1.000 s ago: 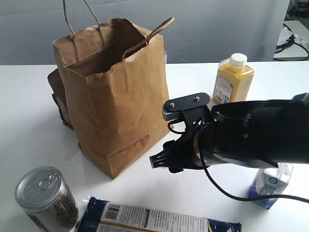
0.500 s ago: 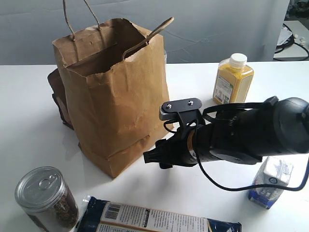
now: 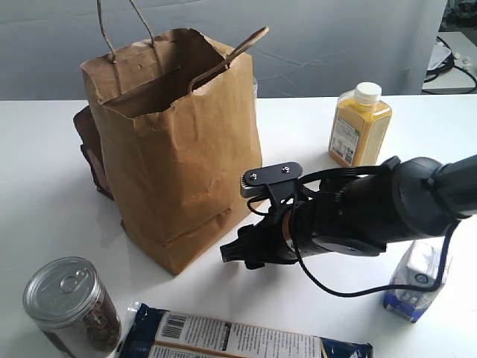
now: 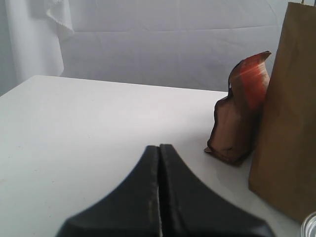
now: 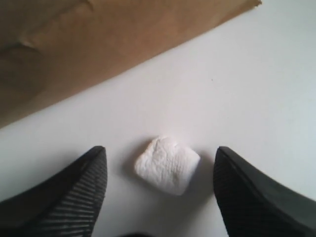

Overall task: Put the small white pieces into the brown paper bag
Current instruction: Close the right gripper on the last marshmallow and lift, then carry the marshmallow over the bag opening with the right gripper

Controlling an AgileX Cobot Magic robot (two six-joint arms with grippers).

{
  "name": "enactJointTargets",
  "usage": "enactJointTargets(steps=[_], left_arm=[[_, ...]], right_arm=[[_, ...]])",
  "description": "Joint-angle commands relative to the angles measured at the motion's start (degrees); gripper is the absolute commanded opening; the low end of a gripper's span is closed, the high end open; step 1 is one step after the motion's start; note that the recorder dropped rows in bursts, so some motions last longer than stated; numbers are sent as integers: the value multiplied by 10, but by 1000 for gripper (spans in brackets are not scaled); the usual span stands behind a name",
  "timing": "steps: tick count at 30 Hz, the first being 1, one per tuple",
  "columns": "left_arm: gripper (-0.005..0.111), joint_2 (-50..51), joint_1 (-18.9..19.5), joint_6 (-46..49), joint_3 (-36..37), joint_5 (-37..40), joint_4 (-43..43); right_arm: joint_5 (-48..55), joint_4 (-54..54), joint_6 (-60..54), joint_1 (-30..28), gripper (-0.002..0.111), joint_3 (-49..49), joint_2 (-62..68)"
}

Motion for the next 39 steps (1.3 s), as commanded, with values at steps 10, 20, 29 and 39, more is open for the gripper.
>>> enactJointTargets(steps=[10,20,29,39], left_arm=[[0,-2,-4,-2,2,-3,-4],[0,-2,-4,-2,2,-3,-4],[0,-2,-4,-2,2,-3,-4],[0,-2,-4,-2,2,-3,-4]], right_arm=[[63,-9,1,-4,44,-40,32],[106,15,-1,6,28,-30,32],[95,14,-1,59,28,22,-30],[128,19,1,120,28,53,-209]])
